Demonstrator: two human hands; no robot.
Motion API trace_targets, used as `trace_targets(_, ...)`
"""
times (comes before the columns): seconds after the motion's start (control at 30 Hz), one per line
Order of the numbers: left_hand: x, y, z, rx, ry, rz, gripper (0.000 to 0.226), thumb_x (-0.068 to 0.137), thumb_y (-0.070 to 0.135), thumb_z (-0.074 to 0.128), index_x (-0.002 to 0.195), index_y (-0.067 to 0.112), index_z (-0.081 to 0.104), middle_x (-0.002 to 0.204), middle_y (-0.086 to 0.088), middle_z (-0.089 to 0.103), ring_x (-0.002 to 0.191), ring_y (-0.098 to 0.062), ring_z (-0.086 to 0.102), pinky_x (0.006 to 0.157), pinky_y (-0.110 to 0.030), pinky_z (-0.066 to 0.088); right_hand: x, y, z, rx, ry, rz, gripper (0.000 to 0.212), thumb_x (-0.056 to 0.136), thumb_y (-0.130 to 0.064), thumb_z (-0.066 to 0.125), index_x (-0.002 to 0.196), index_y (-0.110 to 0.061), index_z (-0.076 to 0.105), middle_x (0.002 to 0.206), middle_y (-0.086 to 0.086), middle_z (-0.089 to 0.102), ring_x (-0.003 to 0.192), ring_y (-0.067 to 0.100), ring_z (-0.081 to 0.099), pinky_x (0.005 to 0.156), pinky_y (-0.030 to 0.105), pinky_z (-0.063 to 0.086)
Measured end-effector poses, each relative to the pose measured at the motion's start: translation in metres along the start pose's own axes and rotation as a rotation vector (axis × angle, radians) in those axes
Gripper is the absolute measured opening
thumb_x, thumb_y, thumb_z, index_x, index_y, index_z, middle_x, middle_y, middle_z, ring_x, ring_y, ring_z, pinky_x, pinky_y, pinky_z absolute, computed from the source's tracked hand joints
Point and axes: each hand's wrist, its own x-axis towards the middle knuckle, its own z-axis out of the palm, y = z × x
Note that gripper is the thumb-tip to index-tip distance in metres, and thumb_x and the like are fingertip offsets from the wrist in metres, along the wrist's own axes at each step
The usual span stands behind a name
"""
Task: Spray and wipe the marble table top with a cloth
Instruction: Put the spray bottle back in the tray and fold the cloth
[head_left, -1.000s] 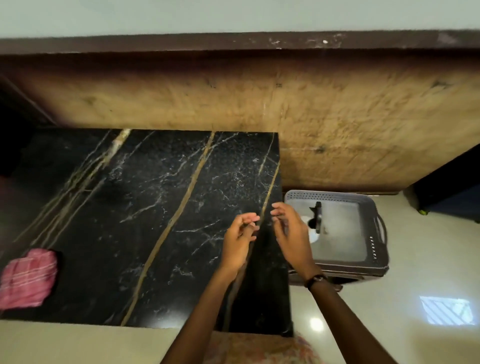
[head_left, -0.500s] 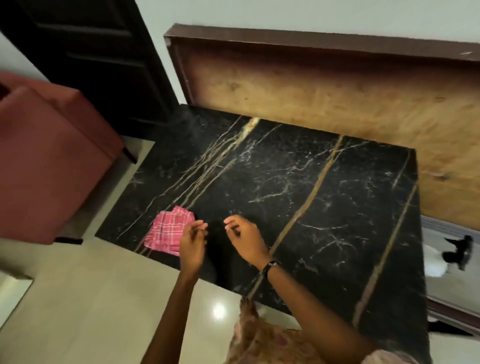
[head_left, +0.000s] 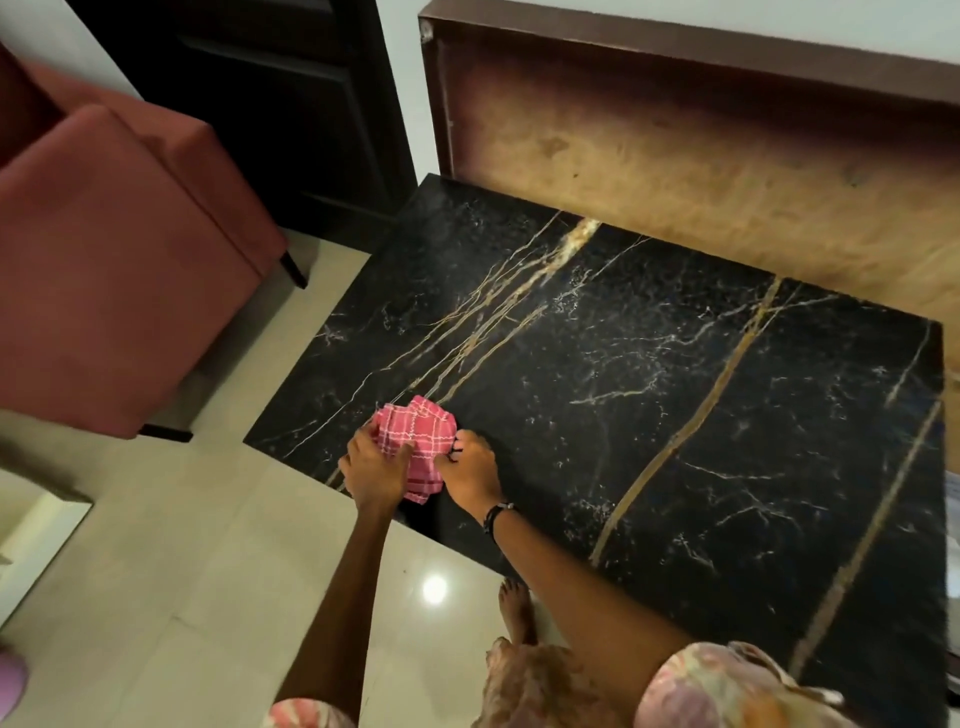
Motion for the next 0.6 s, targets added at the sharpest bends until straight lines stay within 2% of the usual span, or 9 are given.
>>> trace_targets(0.07, 0.002, 0.000, -0.001, 0.008, 0.003, -0.002, 0.068, 0.081, 0.032, 0.070, 0.136, 0.007, 0.038, 0.139, -0.018, 0.045, 0.128, -0.040, 0.038, 0.107, -0.049, 0.029, 0.002, -0.002, 0.001, 0.054, -0.011, 0.066, 0.036, 0.082, -0.016, 0.072, 0.113, -0.003, 0.059, 0.114, 0.015, 0.065, 0.105, 0.029, 0.063, 0.090, 0.042, 0.053)
trace_targets(0.13, 0.006, 0.001, -0.003, 0.024, -0.020, -0.025, 0.073, 0.079, 0.030, 0.073, 0.136, 0.007, 0.035, 0.139, -0.018, 0.047, 0.128, -0.041, 0.039, 0.107, -0.051, 0.030, 0.004, -0.005, -0.002, 0.094, -0.060, 0.146, 0.038, 0.081, -0.017, 0.074, 0.113, -0.002, 0.061, 0.114, 0.014, 0.067, 0.103, 0.028, 0.064, 0.086, 0.037, 0.054)
trace_targets(0.23, 0.009, 0.001, -0.004, 0.008, -0.120, -0.043, 0.066, 0.081, 0.027, 0.071, 0.134, 0.004, 0.040, 0.134, -0.020, 0.053, 0.124, -0.041, 0.047, 0.105, -0.050, 0.035, 0.004, -0.005, -0.011, 0.103, -0.130, 0.157, 0.033, 0.081, -0.019, 0.075, 0.106, -0.001, 0.065, 0.109, 0.014, 0.069, 0.092, 0.023, 0.064, 0.077, 0.031, 0.050)
trace_targets(0.33, -0.002, 0.006, -0.004, -0.167, -0.237, -0.017, 0.055, 0.084, 0.024, 0.068, 0.131, 0.003, 0.047, 0.128, -0.019, 0.058, 0.114, -0.037, 0.056, 0.096, -0.043, 0.043, -0.002, 0.003, -0.021, 0.196, -0.119, 0.129, 0.028, 0.085, -0.021, 0.071, 0.109, -0.010, 0.064, 0.114, 0.011, 0.066, 0.099, 0.023, 0.064, 0.083, 0.033, 0.053)
trace_targets(0.43, -0.025, 0.021, 0.000, -0.415, -0.342, -0.014, 0.048, 0.086, 0.018, 0.065, 0.130, 0.007, 0.048, 0.116, -0.010, 0.061, 0.096, -0.024, 0.060, 0.082, -0.032, 0.047, -0.014, 0.011, -0.046, 0.437, -0.148, 0.151, 0.027, 0.091, -0.021, 0.062, 0.118, -0.017, 0.058, 0.117, 0.008, 0.065, 0.100, 0.018, 0.065, 0.082, 0.028, 0.054)
trace_targets(0.5, -0.040, 0.034, 0.010, -0.494, -0.405, 0.011, 0.048, 0.086, 0.020, 0.065, 0.131, 0.012, 0.048, 0.117, -0.007, 0.062, 0.096, -0.021, 0.062, 0.076, -0.027, 0.048, -0.023, 0.017, -0.074, 0.558, -0.141, 0.149, 0.026, 0.095, -0.018, 0.058, 0.120, -0.015, 0.057, 0.114, 0.007, 0.067, 0.095, 0.015, 0.066, 0.076, 0.022, 0.054)
trace_targets(0.6, -0.062, 0.059, 0.032, -0.559, -0.511, 0.048, 0.051, 0.085, 0.027, 0.066, 0.132, 0.019, 0.046, 0.118, -0.003, 0.062, 0.100, -0.018, 0.064, 0.071, -0.023, 0.049, -0.034, 0.032, -0.121, 0.689, -0.085, 0.150, 0.025, 0.096, -0.020, 0.056, 0.120, -0.015, 0.059, 0.112, 0.006, 0.069, 0.095, 0.017, 0.068, 0.073, 0.023, 0.055)
